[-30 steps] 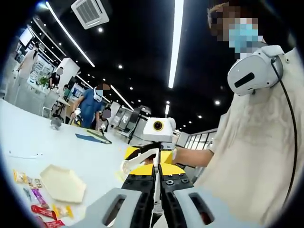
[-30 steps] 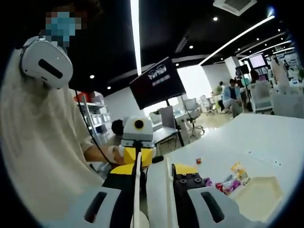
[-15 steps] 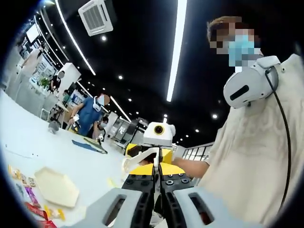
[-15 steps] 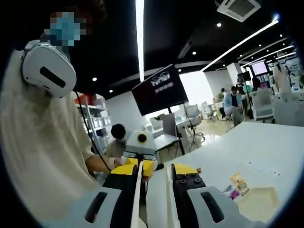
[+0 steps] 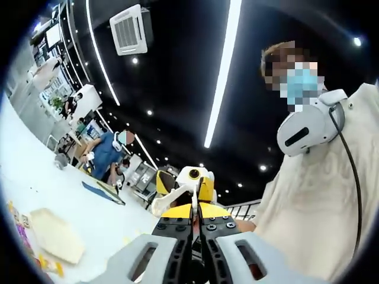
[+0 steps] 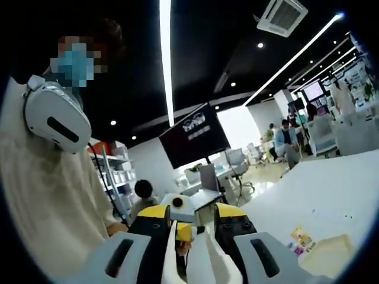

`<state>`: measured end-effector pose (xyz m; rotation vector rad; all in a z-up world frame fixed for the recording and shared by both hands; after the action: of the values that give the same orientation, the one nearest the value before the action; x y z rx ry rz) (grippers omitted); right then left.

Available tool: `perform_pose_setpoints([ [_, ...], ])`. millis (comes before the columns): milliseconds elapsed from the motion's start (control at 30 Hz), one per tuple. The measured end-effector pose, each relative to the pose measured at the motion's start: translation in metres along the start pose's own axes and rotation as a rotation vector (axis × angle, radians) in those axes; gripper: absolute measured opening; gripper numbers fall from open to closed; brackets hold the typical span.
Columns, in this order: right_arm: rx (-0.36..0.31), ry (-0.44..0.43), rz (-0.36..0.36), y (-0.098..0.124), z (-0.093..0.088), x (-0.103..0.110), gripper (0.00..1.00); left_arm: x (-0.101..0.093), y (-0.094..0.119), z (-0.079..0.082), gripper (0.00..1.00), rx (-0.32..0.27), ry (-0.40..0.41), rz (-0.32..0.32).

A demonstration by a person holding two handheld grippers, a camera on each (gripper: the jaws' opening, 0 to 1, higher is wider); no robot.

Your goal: Place the target food into the container with the food tongs after gripping and lifting it, then release it inside without dropping or visibly crushing the food.

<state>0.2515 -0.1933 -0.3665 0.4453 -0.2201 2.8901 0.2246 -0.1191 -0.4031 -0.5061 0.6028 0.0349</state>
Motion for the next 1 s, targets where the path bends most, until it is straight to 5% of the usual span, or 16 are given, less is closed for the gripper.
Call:
perform_pose_setpoints([
  [500,0.072,0.005,0.017,0.003,-0.013,0.004,0.32,-0.002,-0.006,-0.005,0.00,-0.019,0.036,-0.018],
  [1000,0.156,-0.007,0.043,0.012,-0.023,0.011,0.32,-0.005,-0.009,-0.011,0.00,0.077,-0.040,-0.010],
])
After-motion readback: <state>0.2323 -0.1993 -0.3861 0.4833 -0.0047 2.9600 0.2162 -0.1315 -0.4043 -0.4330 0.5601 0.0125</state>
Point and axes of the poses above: the point that each gripper's makers call its tool centre point, and the gripper's own axes: y roughly backward along the fingers, x roughly to its left, z roughly out of its top, the point moved 4 cm from there along y, roughly backward along the fingers, and after that the axes turned 3 degrees about y, right-handed, at the moved point
